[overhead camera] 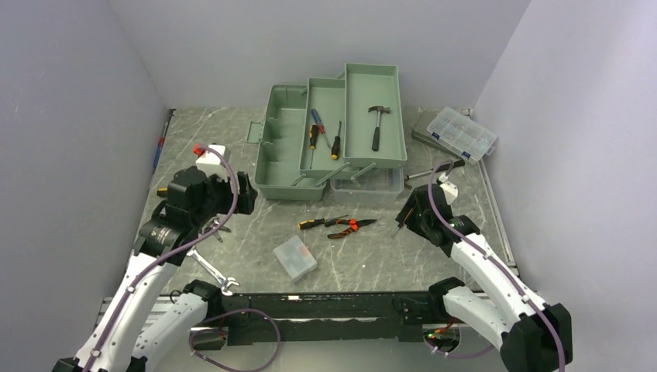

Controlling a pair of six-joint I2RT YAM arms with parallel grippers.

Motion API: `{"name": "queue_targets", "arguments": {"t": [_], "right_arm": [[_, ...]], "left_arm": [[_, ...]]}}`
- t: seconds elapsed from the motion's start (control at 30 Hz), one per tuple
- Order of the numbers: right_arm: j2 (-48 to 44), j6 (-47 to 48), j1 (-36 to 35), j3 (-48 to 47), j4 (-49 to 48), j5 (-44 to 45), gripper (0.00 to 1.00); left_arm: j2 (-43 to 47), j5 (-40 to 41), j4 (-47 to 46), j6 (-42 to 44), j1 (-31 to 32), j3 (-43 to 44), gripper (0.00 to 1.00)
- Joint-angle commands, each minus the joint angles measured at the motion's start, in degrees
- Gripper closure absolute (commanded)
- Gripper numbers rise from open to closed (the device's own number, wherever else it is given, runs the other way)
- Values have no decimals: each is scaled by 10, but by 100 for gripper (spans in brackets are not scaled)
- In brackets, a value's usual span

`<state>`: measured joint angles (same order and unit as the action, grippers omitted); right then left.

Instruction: Pack the tool kit

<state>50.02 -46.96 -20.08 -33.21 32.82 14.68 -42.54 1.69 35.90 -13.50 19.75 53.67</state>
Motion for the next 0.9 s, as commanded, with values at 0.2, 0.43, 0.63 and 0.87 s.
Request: {"name": "queue_targets", "arguments": {"t": [0.2, 0.43, 0.63, 0.87], "right_arm": [[98, 1, 2, -86, -27, -9, 42], [140, 8, 69, -124, 10, 13, 49], [163, 25, 146, -110, -38, -61, 49], [241, 24, 169, -109, -88, -121, 48]], "left_arm": [[84, 27, -25, 20, 0, -70, 1], [93, 23, -20, 19, 0, -76, 1], [104, 17, -23, 18, 0, -82, 1], [109, 20, -20, 20, 0, -82, 1]]}}
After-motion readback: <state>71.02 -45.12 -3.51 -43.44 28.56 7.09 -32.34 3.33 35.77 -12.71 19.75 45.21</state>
